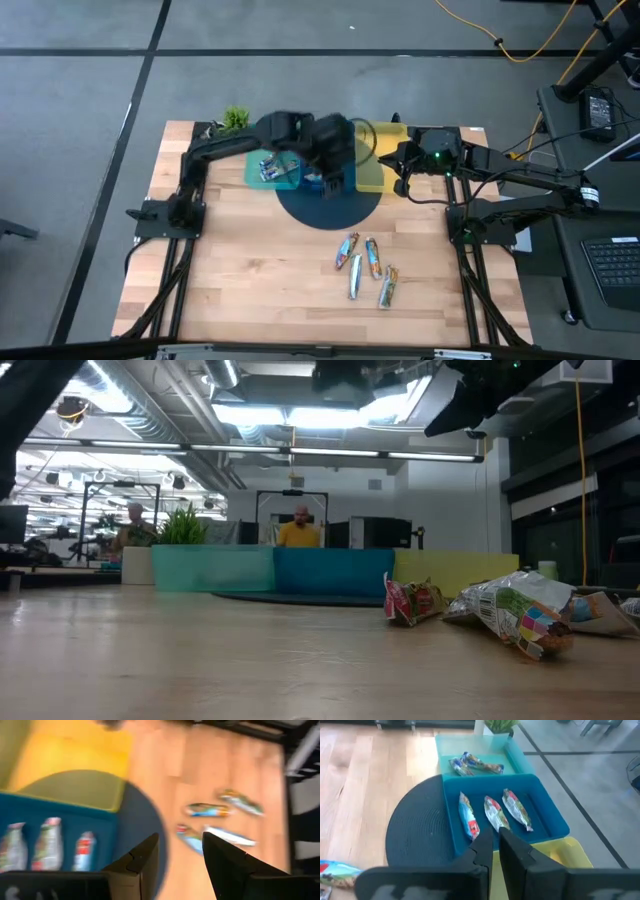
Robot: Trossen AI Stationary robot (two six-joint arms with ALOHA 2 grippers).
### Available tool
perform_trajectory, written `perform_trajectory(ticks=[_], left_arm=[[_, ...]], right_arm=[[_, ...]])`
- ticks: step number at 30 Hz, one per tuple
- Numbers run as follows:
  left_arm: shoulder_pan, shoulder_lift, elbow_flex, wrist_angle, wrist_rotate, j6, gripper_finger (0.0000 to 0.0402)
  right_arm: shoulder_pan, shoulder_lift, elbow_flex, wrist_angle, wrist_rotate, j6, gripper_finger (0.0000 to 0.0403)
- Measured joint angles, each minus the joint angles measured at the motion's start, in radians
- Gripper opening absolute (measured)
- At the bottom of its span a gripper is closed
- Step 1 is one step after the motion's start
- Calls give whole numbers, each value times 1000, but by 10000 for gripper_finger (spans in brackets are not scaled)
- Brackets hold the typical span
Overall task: Pick and place Granola Bars by type
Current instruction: Put the red granola bar into the blue bin
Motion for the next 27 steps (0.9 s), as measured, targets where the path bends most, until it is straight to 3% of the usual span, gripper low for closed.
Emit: perform_trajectory(ticks=[6,13,20,27], left_arm=[[-176,-24,0,10,-68,-171,143],[-325,-23,-1,9,-253,-412,143],[-407,-23,-3,8,-371,-485,143],[-438,-25,-109,-62,-443,-503,143]], right_arm=[[0,0,0,93,-140,-4,34],[0,0,0,177,-374,-62,34],[0,0,0,223,-385,-18,34],[3,-15,0,227,-385,31,34]])
